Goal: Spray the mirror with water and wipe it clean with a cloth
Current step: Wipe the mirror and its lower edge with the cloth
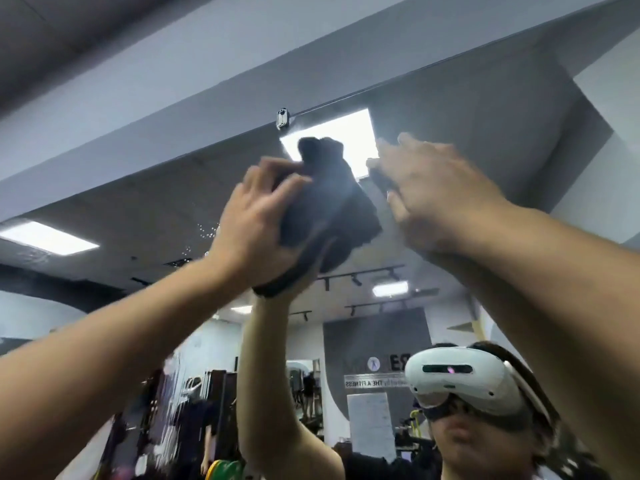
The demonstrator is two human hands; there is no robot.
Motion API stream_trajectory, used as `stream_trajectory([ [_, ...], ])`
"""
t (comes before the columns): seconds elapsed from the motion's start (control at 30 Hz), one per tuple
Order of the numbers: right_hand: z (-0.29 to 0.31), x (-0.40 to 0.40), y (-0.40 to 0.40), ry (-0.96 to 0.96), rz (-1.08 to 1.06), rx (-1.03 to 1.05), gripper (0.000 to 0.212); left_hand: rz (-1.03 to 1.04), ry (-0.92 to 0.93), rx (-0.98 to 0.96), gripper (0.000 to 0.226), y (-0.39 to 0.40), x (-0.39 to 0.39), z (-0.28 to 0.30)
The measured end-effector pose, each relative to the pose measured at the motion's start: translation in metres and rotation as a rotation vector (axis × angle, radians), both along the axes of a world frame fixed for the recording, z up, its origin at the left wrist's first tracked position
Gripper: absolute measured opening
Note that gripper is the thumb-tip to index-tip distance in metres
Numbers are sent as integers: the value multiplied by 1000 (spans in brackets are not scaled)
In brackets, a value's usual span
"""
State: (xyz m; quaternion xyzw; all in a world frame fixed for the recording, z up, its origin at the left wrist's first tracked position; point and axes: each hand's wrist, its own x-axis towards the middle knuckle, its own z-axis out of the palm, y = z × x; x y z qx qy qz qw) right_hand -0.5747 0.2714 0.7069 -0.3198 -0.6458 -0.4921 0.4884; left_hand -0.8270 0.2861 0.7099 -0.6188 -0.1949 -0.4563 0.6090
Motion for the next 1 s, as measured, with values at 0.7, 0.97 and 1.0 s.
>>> stream_trajectory([
  [0.7, 22, -55, -8, 140, 120, 57, 48, 107, -192, -64, 61, -14, -12, -27],
  [0.97, 11, -82, 8, 34, 84, 19, 33, 98, 197, 2, 53, -4, -45, -93],
  [1.0, 9, -82, 6, 49, 76, 23, 30, 107, 196, 15, 54, -3, -51, -82],
])
